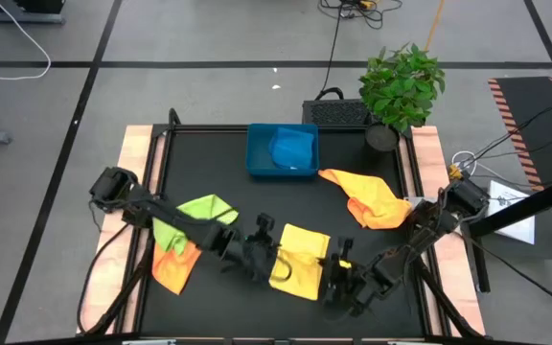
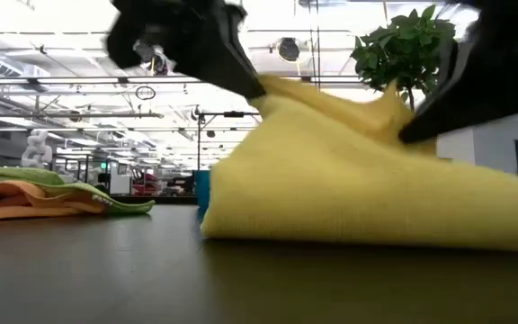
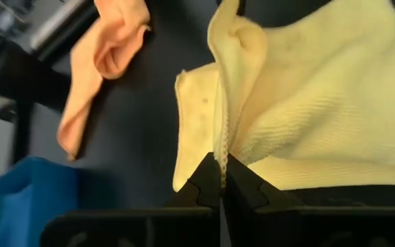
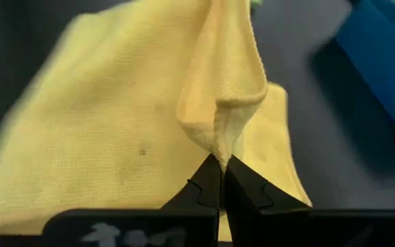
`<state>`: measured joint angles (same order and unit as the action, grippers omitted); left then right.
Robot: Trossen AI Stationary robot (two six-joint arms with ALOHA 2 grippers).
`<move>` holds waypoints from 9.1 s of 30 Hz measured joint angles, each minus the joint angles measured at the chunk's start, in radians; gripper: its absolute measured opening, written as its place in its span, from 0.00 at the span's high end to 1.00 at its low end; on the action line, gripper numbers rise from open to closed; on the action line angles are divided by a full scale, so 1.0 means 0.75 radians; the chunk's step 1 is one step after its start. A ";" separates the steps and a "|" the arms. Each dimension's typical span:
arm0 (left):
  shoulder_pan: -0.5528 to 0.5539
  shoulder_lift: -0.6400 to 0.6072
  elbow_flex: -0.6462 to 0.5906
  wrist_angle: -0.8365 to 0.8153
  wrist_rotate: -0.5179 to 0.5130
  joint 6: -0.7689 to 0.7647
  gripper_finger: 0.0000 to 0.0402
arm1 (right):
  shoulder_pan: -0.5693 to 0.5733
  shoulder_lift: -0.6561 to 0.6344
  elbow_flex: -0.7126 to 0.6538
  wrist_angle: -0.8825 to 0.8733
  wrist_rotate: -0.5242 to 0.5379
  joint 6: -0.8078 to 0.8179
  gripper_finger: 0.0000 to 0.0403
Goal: Fold microfiber towels
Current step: Fold the yellow microfiber cloth, then stack the yellow microfiber cloth on top of the blue microfiber cloth in the blue bin
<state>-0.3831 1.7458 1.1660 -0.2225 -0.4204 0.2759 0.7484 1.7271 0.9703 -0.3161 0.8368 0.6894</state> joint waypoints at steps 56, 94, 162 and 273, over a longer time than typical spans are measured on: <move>0.234 0.002 -0.094 0.090 0.258 -0.059 0.72 | -0.090 -0.152 -0.235 0.093 -0.114 0.366 1.00; 0.049 0.066 -0.090 0.239 0.463 -0.167 0.72 | -0.132 -0.464 -0.311 -0.257 -0.140 0.440 0.66; -0.094 0.124 -0.090 0.349 0.277 -0.262 0.72 | -0.402 -0.502 -0.696 0.946 -0.767 -0.374 0.76; -0.149 0.522 0.169 0.220 -0.043 0.223 0.95 | -0.375 -0.277 -0.695 1.359 -0.830 -0.514 0.76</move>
<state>-0.4946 2.1376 1.2930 -0.0578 -0.4525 0.4430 0.4671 1.5193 0.4492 0.7033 0.2141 0.3036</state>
